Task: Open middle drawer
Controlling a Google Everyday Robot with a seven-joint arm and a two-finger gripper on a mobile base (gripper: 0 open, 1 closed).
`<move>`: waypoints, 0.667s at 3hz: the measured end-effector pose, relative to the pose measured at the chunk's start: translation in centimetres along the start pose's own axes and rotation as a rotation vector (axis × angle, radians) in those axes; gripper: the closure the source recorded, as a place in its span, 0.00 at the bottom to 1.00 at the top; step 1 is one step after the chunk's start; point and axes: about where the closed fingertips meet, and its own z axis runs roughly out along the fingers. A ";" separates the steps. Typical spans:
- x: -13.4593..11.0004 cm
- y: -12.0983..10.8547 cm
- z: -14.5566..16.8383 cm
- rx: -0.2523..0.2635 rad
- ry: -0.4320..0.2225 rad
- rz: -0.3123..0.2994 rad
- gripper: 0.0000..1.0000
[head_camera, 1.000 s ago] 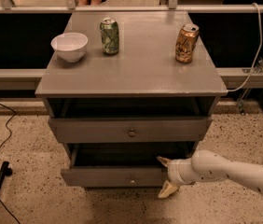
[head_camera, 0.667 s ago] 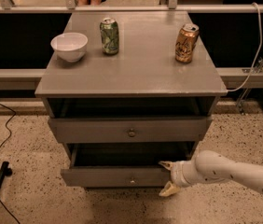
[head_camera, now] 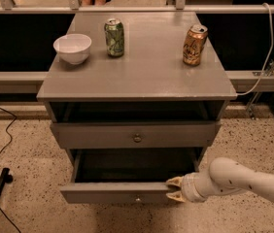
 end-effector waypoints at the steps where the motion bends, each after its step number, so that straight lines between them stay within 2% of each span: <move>1: -0.4 0.7 -0.3 -0.018 -0.006 -0.005 0.76; 2: -0.6 0.7 -0.5 -0.018 -0.006 -0.005 0.58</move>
Offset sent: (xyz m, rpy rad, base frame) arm -0.0432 0.0257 0.1134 -0.0511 -0.1260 0.1950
